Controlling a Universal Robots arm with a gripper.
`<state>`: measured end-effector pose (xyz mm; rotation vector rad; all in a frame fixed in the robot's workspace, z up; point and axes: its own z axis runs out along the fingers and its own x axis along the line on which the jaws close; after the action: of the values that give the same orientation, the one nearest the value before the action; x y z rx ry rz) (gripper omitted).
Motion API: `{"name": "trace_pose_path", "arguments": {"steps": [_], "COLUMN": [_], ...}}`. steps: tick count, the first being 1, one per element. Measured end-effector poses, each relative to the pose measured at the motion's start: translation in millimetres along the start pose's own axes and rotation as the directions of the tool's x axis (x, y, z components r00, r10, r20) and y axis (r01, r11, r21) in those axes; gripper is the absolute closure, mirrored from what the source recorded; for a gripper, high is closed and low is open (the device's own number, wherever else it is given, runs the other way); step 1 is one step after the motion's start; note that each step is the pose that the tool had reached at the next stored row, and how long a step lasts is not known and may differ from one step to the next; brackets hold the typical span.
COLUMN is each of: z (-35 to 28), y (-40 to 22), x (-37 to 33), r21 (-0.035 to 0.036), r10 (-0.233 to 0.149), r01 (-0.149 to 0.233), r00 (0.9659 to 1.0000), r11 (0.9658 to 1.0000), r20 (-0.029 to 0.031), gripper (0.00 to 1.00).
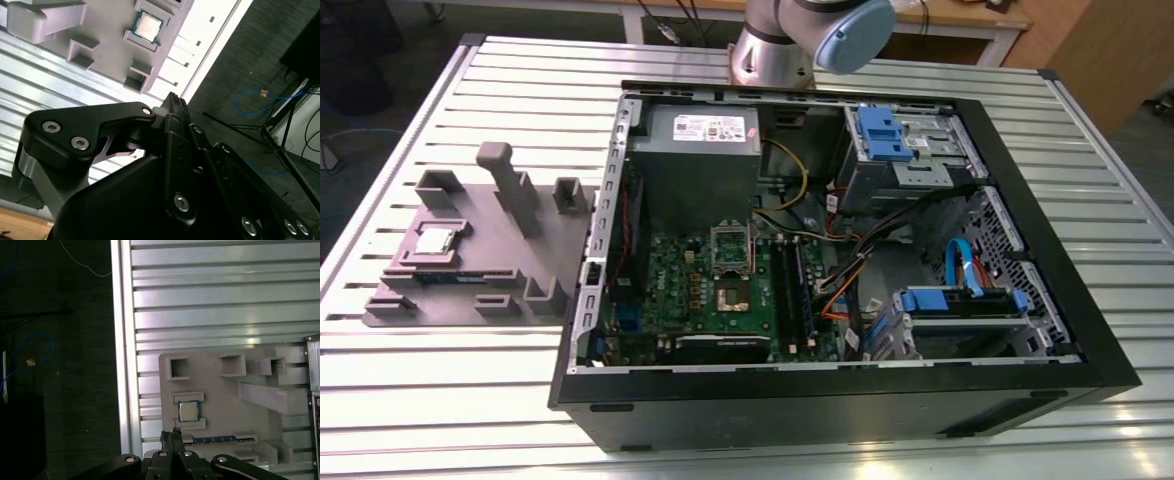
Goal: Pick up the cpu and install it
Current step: 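Reach for the cpu, then pick up the cpu and move it towards the insertion slot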
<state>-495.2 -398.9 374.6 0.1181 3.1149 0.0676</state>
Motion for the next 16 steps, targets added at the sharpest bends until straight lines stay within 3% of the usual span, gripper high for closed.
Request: {"name": "trace_pose_path", "arguments": {"steps": [7, 11, 16], "z": [0.0, 0.1, 0.1], "y": [0.1, 0.5, 0.5], "x": [-0.7, -6.9, -7.0], "r21": [0.0000, 0.0000, 0.0000], "r10": [0.000, 0.000, 0.000], "r01": [0.000, 0.000, 0.000], "r00": [1.0000, 1.0000, 1.0000], "r11": [1.0000, 1.0000, 1.0000], "r20": [-0.0001, -0.0001, -0.0001], "gripper": [0.90, 0.90, 0.90]}}
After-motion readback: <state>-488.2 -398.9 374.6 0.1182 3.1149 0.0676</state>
